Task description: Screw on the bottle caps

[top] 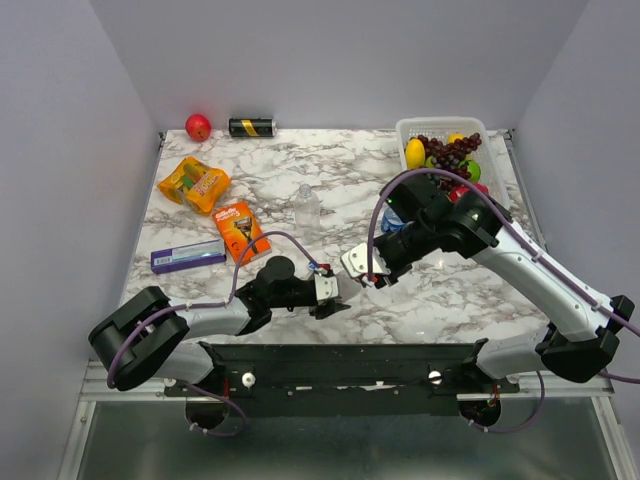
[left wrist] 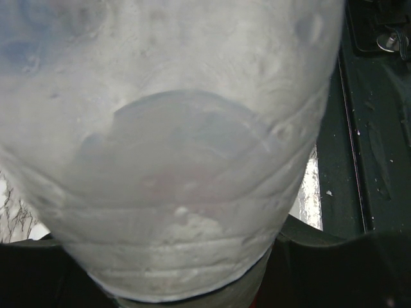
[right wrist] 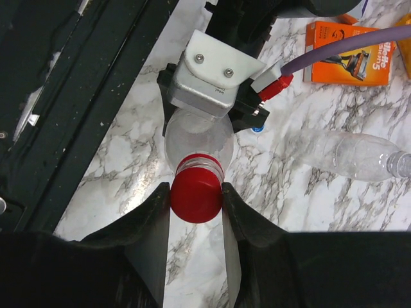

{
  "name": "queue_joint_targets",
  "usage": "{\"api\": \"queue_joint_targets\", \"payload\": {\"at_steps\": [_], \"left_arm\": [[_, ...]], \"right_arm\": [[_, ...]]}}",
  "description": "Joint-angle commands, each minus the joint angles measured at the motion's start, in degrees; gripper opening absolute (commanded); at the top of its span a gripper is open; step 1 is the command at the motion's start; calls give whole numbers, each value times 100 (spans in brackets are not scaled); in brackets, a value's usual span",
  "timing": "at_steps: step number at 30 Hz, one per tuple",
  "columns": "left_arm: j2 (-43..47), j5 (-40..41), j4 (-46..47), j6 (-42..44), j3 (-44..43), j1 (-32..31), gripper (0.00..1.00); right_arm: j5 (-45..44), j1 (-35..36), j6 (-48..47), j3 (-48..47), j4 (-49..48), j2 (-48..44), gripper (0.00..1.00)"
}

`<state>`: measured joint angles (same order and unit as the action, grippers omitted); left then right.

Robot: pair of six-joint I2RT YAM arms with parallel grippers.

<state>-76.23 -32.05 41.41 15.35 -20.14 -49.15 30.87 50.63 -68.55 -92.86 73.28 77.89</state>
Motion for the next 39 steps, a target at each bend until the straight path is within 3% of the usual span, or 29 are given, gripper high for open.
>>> {"api": "queue_joint_targets", "payload": {"at_steps": [1, 16, 28, 39], "left_arm": [[-33, -161, 192, 126, -148, -34, 0], [46, 41, 684, 108, -16, -25, 0], [90, -126, 491, 609, -60, -34, 0], [64, 120, 482, 293, -95, -25, 0]], "right_arm": [[-213, 87, 9, 180, -217, 7, 36], [-99, 96, -106, 22, 371, 157, 36], [-161, 96, 44, -267, 415, 350, 36], [138, 96, -62, -400, 855, 447, 37]]}}
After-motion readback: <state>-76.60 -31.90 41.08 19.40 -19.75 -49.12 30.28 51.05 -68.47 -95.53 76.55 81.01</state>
